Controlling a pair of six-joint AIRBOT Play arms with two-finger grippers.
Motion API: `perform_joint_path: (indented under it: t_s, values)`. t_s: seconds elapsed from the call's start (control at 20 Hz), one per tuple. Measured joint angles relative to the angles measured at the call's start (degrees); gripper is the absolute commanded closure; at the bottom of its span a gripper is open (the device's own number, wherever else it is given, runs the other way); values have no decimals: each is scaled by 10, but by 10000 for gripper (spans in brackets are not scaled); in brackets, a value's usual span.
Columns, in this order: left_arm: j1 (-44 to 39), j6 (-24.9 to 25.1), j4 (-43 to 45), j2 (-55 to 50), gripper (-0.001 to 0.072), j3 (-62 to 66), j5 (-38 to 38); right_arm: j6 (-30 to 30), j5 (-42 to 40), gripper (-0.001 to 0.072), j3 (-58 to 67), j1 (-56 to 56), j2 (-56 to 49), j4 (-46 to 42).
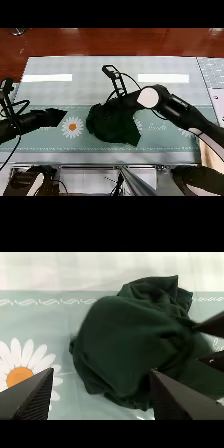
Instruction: Fold the shirts.
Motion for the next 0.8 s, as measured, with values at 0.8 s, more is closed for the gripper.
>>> perform_joint_path:
  t_s: [0.8]
  values:
    - [-116, 153, -249, -69, 2, -179, 37, -27, 177, 113, -316, -574, 282, -33]
